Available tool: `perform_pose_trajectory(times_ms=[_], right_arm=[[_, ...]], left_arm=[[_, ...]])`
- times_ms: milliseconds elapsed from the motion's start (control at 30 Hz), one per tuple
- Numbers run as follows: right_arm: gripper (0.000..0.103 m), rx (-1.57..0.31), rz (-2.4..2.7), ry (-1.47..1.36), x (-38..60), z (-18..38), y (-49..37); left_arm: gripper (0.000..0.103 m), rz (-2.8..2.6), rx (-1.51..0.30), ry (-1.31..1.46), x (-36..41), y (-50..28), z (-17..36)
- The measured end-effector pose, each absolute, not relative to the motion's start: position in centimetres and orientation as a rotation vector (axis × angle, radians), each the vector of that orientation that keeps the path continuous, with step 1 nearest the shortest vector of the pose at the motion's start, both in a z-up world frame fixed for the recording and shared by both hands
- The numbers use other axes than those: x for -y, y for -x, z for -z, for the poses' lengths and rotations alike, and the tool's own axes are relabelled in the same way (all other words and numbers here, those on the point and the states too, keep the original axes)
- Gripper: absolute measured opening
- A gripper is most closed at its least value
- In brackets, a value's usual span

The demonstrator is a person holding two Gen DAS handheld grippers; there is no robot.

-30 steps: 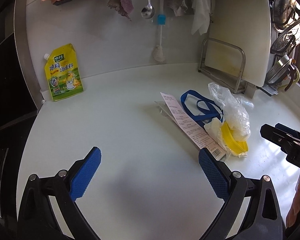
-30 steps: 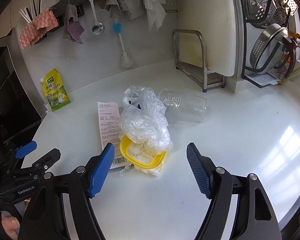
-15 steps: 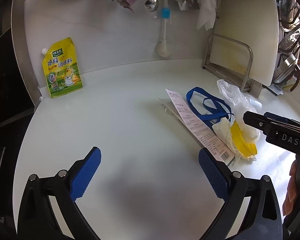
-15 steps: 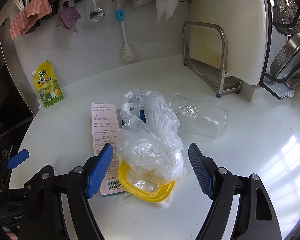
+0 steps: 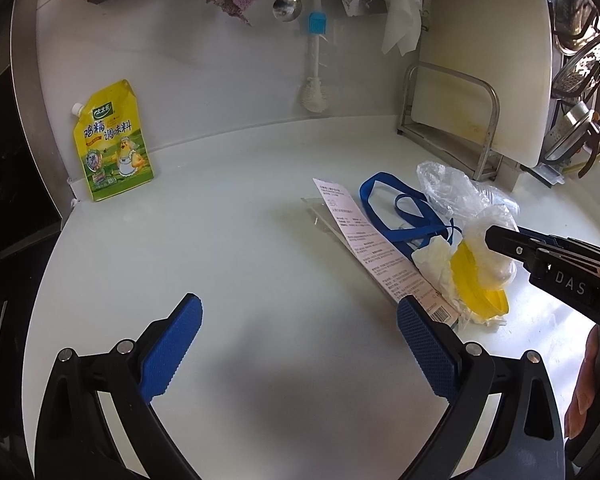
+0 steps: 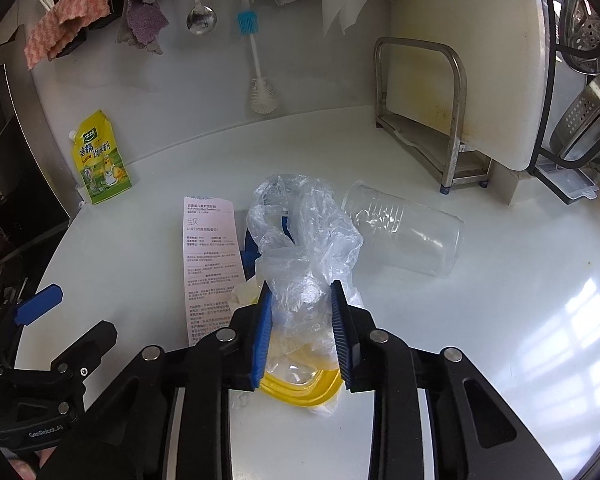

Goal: Collect trash
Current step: 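Grasp the yellow lid with the left tool while the right tool grasps the plastic bag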

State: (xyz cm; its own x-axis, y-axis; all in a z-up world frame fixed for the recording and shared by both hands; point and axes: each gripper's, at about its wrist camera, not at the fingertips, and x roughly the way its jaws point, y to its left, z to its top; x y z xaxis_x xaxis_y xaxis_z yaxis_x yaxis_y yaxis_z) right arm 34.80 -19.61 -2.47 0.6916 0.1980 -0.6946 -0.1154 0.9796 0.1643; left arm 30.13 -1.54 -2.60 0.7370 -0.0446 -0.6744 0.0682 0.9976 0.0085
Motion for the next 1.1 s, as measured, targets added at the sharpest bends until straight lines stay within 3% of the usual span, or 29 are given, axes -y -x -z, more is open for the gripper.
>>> perform_pose_trajectory(times_ms=[1100], right_arm=[[0.023,-0.665,-0.052,-0.250,29.1,1.1,-27.8]], left_arm=[[0.096,0.082,-0.749,-0.143,11.6,-31.8,3.8]])
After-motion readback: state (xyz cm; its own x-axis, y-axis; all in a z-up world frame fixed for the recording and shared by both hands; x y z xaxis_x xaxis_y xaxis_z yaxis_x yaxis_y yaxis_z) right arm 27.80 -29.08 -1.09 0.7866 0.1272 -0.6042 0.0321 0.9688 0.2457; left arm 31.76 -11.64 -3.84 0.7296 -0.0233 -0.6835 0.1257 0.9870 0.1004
